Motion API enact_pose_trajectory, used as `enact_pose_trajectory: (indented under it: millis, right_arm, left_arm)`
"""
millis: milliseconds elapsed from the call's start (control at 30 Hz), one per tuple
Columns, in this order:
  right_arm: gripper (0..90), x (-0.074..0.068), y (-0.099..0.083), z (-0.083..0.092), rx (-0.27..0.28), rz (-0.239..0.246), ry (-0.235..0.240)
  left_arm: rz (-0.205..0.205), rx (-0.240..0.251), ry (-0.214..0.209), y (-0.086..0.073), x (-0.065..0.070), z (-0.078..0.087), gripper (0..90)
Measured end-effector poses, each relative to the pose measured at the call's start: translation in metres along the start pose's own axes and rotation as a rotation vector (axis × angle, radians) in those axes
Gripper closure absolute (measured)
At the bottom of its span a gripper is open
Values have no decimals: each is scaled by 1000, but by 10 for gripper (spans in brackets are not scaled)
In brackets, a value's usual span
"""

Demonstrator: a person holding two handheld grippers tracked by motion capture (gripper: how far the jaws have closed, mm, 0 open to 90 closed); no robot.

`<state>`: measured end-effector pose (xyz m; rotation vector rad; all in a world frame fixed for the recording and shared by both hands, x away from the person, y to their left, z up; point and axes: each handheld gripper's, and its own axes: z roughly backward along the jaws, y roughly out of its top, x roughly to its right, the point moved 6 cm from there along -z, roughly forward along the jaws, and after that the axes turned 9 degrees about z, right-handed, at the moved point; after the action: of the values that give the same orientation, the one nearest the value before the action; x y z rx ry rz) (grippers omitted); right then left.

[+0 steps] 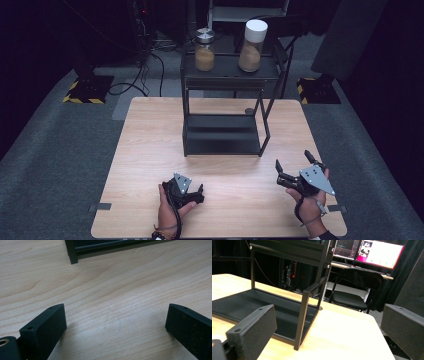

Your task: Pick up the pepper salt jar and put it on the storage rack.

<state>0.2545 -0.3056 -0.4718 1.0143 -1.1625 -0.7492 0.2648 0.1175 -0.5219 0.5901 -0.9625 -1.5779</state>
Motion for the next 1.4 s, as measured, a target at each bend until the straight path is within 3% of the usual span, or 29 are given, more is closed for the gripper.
enact_pose_trajectory:
  millis: [233, 500, 867, 1400]
  right_arm:
    - [0, -5, -12, 6, -33, 21, 18]
    - [0, -5, -19, 9, -54, 11, 11]
    - [0, -7, -34, 11, -113, -10, 44]
    - [0, -12, -45, 14, -178, 5, 83]
  left_arm:
    - [-1, 0, 0, 0, 0, 0, 30]
    - [-2, 2, 2, 0, 1, 0, 31]
    - [-4, 4, 3, 0, 1, 0, 31]
    - [-7, 5, 5, 0, 1, 0, 31]
